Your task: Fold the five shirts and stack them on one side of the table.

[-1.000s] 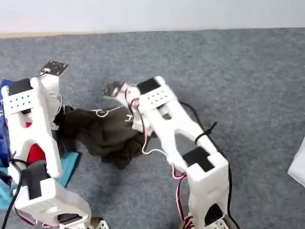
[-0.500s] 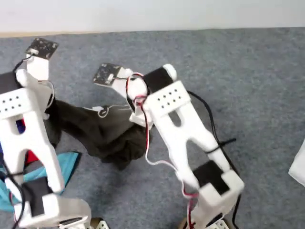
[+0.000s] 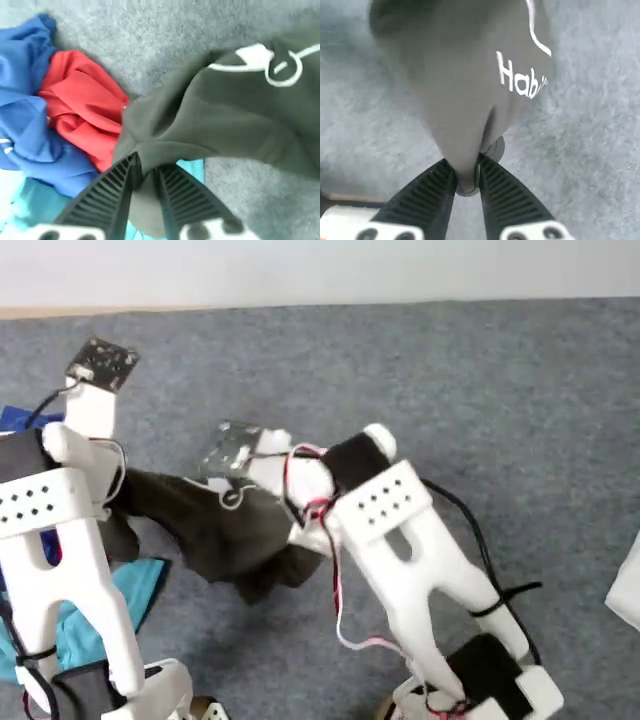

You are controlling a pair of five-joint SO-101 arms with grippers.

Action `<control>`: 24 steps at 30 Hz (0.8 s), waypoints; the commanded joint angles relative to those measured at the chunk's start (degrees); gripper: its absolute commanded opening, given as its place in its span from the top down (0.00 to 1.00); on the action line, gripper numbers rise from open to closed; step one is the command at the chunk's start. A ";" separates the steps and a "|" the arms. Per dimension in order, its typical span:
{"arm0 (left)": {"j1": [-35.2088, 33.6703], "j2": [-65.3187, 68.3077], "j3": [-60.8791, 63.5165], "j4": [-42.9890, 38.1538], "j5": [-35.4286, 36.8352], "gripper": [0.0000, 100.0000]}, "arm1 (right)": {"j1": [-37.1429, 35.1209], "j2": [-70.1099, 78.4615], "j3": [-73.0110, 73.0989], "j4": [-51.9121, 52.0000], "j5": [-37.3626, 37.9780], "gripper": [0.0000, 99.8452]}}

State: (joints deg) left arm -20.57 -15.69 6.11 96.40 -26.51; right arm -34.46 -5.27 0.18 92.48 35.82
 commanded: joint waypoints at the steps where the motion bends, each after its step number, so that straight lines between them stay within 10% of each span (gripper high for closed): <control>1: -0.18 -2.20 4.44 -5.36 -0.35 1.00 | 7.52 9.71 -0.18 -10.77 2.81 0.99; 8: -4.40 -2.29 8.57 -12.13 1.76 1.00 | 18.42 27.12 -23.74 -8.75 2.46 0.99; 24: 2.02 -2.81 -16.75 -5.19 2.55 1.00 | 17.54 26.42 -70.15 10.24 2.64 0.99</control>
State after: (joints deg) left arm -20.40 -16.04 -4.26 89.01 -24.48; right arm -17.14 23.38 -64.53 100.48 38.64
